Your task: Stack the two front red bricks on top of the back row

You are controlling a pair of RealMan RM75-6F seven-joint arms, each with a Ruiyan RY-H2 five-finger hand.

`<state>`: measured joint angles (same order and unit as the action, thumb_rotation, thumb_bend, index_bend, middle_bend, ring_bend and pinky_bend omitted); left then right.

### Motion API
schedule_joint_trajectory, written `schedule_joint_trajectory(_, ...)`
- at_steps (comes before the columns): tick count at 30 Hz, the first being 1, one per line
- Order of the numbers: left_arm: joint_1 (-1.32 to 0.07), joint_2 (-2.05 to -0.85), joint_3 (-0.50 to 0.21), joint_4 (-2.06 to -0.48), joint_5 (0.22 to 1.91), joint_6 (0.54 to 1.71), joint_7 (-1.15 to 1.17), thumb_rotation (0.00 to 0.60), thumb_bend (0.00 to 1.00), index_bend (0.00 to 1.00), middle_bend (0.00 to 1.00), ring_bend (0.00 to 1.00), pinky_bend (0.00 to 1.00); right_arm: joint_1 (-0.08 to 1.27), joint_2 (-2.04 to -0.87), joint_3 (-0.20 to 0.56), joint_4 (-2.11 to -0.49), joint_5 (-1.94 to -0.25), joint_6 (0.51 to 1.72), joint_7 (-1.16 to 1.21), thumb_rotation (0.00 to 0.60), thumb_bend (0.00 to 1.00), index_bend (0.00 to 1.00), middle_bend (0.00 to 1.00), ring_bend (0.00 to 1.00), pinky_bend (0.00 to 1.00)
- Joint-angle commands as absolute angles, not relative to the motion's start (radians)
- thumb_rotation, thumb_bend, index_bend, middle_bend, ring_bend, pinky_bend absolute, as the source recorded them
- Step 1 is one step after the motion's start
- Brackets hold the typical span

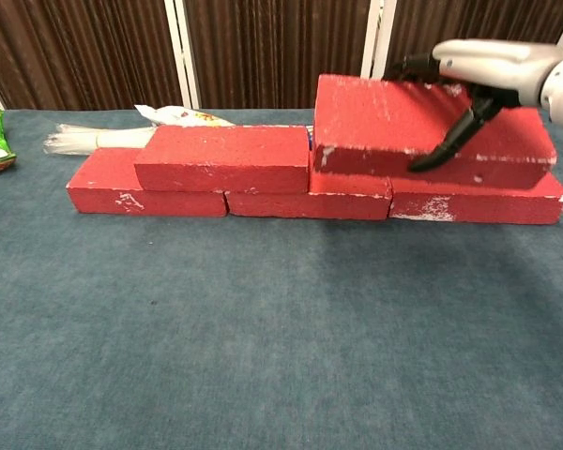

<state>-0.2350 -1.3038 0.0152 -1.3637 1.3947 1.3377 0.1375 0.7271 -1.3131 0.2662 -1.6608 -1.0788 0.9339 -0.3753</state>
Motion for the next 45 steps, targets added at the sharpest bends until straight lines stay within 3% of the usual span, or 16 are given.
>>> schedule_joint_trajectory(1, -0.229, -1.316, 0.004, -1.355, 1.386, 1.347, 0.164, 0.6, 0.3, 0.0, 0.0, 0.0, 0.03, 0.797, -1.283, 0.312, -1.53, -1.155, 0.829, -0.249, 0.6, 0.19, 0.59, 0.48, 0.38, 0.52)
schedule_joint_trajectory(6, -0.228, -1.343, -0.015, -1.333, 1.353, 1.331, 0.215, 0.6, 0.3, 0.0, 0.0, 0.0, 0.03, 0.88, -1.314, 0.319, -1.313, -1.215, 0.673, -0.05, 0.6, 0.19, 0.56, 0.48, 0.38, 0.52)
schedule_joint_trajectory(10, -0.231, -1.359, -0.027, -1.316, 1.333, 1.316, 0.235, 0.6, 0.3, 0.0, 0.0, 0.0, 0.03, 0.92, -1.355, 0.306, -1.171, -1.265, 0.617, 0.064, 0.6, 0.19, 0.56, 0.48, 0.37, 0.52)
schedule_joint_trajectory(22, -0.238, -1.404, -0.044, -1.211, 1.371, 1.328, 0.169, 0.6, 0.32, 0.0, 0.0, 0.0, 0.03, 0.955, -1.431, 0.186, -0.991, -1.465, 0.615, 0.342, 0.6, 0.2, 0.54, 0.48, 0.37, 0.52)
schedule_joint_trajectory(34, -0.235, -1.404, -0.052, -1.201, 1.371, 1.316, 0.157, 0.6, 0.32, 0.0, 0.0, 0.0, 0.03, 0.98, -1.488, 0.128, -0.904, -1.511, 0.632, 0.455, 0.6, 0.2, 0.52, 0.48, 0.37, 0.52)
schedule_joint_trajectory(38, -0.236, -1.401, -0.052, -1.204, 1.371, 1.31, 0.153, 0.6, 0.32, 0.0, 0.0, 0.0, 0.03, 0.989, -1.494, 0.122, -0.895, -1.494, 0.604, 0.453, 0.6, 0.2, 0.47, 0.48, 0.35, 0.52)
schedule_joint_trajectory(45, -0.235, -1.398, -0.053, -1.205, 1.374, 1.305, 0.148, 0.6, 0.32, 0.0, 0.0, 0.0, 0.03, 0.995, -1.503, 0.133, -0.897, -1.444, 0.576, 0.396, 0.6, 0.2, 0.26, 0.35, 0.26, 0.5)
